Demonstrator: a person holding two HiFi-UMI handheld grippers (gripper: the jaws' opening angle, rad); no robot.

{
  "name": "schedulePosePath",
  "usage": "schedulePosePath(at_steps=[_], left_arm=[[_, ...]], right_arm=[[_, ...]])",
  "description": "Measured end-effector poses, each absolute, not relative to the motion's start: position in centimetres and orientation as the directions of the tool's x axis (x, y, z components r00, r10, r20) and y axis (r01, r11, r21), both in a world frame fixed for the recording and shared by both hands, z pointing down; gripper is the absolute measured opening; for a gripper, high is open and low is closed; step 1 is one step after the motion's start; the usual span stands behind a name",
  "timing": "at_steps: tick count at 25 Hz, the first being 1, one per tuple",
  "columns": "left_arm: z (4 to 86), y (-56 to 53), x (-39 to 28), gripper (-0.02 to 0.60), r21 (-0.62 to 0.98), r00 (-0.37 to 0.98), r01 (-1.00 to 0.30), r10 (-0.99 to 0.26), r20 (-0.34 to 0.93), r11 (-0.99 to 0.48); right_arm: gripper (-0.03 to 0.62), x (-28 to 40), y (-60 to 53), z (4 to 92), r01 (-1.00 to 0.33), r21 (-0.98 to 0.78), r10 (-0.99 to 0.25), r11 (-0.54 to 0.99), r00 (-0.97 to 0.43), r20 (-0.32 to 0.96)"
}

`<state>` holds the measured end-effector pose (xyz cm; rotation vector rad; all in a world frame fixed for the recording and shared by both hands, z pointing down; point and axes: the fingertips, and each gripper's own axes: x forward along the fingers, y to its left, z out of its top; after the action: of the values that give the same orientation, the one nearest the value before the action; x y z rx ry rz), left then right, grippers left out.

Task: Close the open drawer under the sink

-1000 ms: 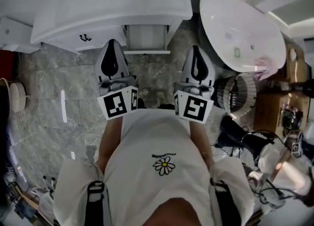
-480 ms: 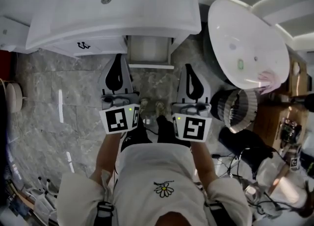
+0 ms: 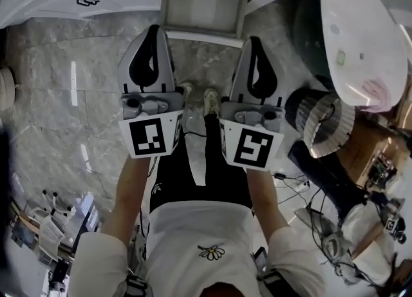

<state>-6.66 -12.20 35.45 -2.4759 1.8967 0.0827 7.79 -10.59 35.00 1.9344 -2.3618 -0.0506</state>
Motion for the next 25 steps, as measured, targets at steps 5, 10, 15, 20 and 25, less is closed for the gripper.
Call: schedulePosePath(at_steps=[5,10,15,20,25], left_arm=[[41.1,-11.4,-6.6,0.021,0.026,0.256,-0.966,-0.966,-0.029,-0.257],[46.1,-11.4,-6.7,0.020,0.064,0.227,-0.972,-0.974,-0.003,-0.227],[49.7,-10.5,-6.4,0.021,0.072,0.226,-0.972,-0.974,0.033,-0.223],[52.7,-9.5,-6.2,0.020,0.067,0.232,-0.972,-0.969,0.082,-0.227],[53.1,-8.9,-5.4,0.020,0.071,0.244,-0.969,-0.964,0.101,-0.238]], right_arm=[[0.029,7.1,-10.4,40.2,-0.974,0.078,-0.974,0.214,-0.207,0.090],[0.029,7.2,-10.1,44.4,-0.968,0.112,-0.970,0.226,-0.213,0.117],[0.029,7.5,-8.9,48.3,-0.965,0.126,-0.966,0.229,-0.208,0.156],[0.029,7.1,-8.2,50.2,-0.965,0.127,-0.966,0.228,-0.208,0.152],[0.029,7.6,-7.9,51.4,-0.967,0.134,-0.965,0.217,-0.192,0.180]])
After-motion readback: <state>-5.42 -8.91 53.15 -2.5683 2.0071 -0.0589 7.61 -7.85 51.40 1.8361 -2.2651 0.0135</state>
